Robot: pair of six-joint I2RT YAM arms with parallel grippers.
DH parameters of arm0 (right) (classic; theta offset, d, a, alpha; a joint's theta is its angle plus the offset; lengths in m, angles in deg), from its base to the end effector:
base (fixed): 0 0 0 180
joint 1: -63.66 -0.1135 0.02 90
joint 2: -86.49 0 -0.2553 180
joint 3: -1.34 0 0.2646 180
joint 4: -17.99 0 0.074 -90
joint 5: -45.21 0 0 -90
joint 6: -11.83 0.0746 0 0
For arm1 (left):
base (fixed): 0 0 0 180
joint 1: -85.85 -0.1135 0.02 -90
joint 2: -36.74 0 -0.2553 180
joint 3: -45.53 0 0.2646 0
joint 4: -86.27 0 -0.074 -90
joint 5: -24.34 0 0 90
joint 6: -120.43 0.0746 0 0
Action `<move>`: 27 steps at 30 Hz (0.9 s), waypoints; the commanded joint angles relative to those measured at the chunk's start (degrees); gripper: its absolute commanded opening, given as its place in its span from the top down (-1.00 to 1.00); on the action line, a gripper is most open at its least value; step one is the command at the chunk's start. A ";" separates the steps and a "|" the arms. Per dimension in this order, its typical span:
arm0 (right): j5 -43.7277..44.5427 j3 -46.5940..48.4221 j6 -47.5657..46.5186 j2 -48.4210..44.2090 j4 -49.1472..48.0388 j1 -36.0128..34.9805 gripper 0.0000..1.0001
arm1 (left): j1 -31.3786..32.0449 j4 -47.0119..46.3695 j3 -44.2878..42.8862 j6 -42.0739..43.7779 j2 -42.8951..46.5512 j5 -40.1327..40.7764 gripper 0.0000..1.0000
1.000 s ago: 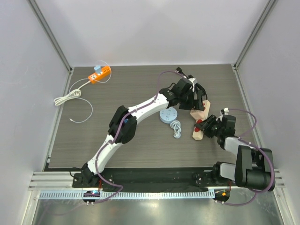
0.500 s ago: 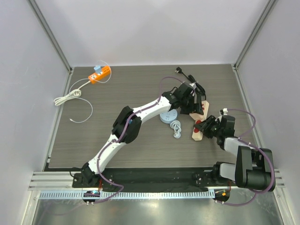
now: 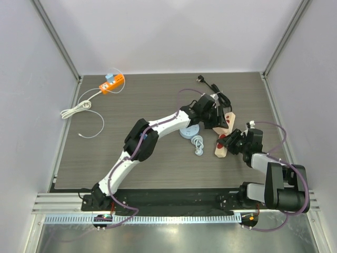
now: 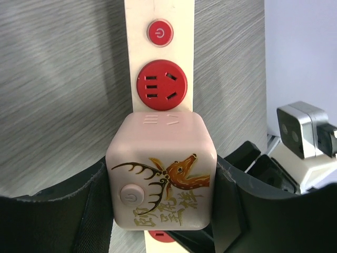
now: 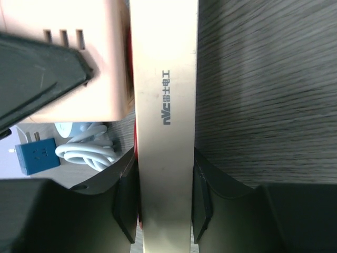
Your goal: Pull the plug off the socket
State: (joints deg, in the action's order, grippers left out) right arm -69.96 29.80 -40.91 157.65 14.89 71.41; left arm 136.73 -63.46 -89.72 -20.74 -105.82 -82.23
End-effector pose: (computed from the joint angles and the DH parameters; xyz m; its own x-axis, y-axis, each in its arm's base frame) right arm 0.2431 -0.0011 0.0855 -0.6254 0.6381 -0.4491 0.2211 0.6969 0.6823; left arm 0.3624 -0.4793 0.1463 -0.9316 -0.0378 -0.3614 0.2559 0.6378 -0.7264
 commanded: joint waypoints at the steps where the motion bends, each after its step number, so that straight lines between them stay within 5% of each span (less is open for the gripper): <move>1: 2.32 2.05 0.53 0.47 -1.81 2.52 0.98 | -0.95 -10.74 7.59 -0.68 10.01 -0.12 1.00; 8: 1.09 1.61 1.59 1.70 -2.25 5.35 0.98 | -2.00 -24.11 21.76 -1.82 21.18 2.25 1.00; 15: 3.28 2.57 0.36 1.97 0.30 5.26 0.98 | -1.04 -12.36 18.09 4.50 23.91 5.77 1.00; 22: 4.60 2.84 0.63 1.62 1.62 5.35 0.98 | -1.65 -27.52 29.48 -2.70 27.77 -0.04 1.00; 27: 5.04 3.01 0.89 1.80 2.40 5.52 0.98 | -1.48 -23.50 33.28 4.14 33.57 6.28 1.00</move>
State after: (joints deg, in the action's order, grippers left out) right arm -83.73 31.52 -44.50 158.13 13.97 72.77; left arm 136.64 -85.60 -57.37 -23.91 -85.65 -73.67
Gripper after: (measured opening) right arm 0.426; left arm 0.606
